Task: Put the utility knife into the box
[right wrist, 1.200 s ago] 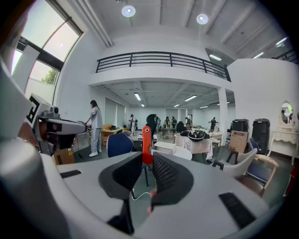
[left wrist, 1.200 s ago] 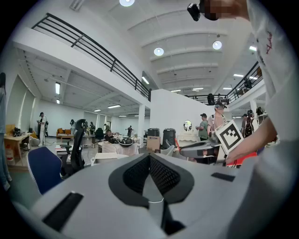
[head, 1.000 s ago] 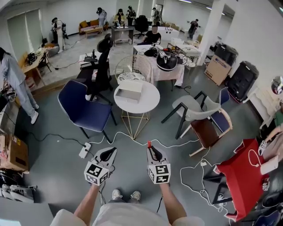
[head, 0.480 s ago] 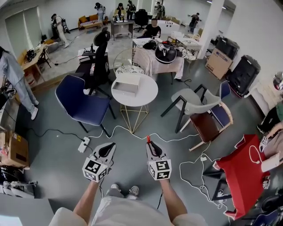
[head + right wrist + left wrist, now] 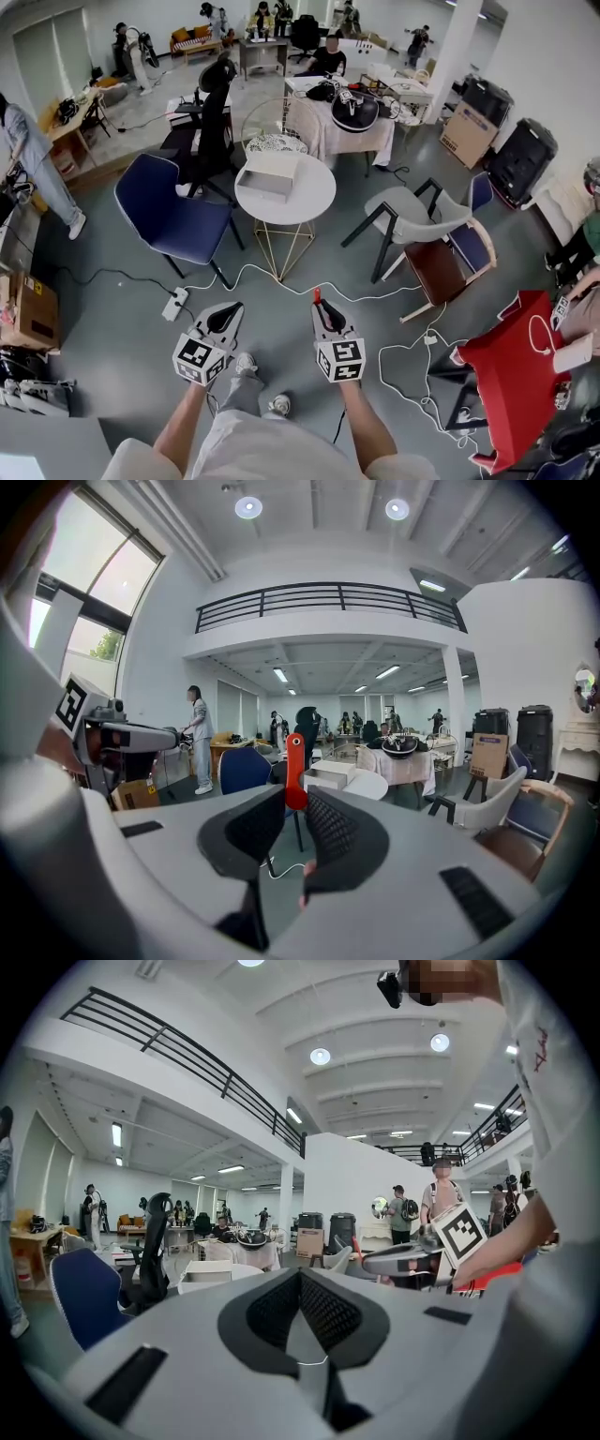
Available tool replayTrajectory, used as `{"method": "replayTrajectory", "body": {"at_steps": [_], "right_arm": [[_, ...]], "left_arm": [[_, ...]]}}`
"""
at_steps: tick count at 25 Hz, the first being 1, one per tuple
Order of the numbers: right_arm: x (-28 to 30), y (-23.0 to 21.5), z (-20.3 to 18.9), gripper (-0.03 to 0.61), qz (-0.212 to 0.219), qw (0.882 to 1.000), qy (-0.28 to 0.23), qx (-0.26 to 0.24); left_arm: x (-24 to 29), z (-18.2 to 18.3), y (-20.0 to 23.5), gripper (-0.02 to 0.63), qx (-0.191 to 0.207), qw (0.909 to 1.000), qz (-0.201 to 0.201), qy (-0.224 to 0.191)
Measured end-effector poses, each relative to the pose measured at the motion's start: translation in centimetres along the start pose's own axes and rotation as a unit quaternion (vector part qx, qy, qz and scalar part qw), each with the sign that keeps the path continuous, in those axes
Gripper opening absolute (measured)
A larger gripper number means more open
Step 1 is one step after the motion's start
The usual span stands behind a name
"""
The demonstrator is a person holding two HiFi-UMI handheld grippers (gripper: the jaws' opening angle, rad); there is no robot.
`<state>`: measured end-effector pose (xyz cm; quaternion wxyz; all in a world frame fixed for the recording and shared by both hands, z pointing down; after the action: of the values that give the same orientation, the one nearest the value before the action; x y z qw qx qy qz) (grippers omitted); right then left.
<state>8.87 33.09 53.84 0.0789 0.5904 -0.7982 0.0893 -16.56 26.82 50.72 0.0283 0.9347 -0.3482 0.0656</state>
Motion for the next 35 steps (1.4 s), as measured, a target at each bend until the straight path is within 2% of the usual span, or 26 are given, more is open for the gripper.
{"method": "replayTrajectory", "body": {"at_steps": [13, 25, 35], "right_arm": [[7.9, -5.1, 1.7, 0.080, -0.004, 1.000, 0.014, -0.007], [21.0, -9.3, 7.2, 0.080, -0.017, 1.000, 0.018, -0.012], [31.8, -10.3, 11.7, 0.080, -0.017, 1.000, 0.000, -0.024]], "left_arm": [[8.6, 0.2, 5.5, 0.011, -0.013, 0.9998, -0.012, 0.002], [18.9, 3.2, 16.3, 0.012, -0.019, 0.9993, -0.031, -0.006], [23.9, 5.0, 25.8, 0.011, -0.012, 0.9993, -0.032, -0.016]]}}
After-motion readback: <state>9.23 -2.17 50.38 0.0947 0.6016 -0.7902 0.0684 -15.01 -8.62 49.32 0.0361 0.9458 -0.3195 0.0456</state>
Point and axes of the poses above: the fingertips, and each gripper's own axes: x forward along the fingers, y to its left, z out of its top, the point moved 8 cm from there along -x, backward along the fingers, and after that the axes turned 8 degrees about z, right-handed, at the moved point
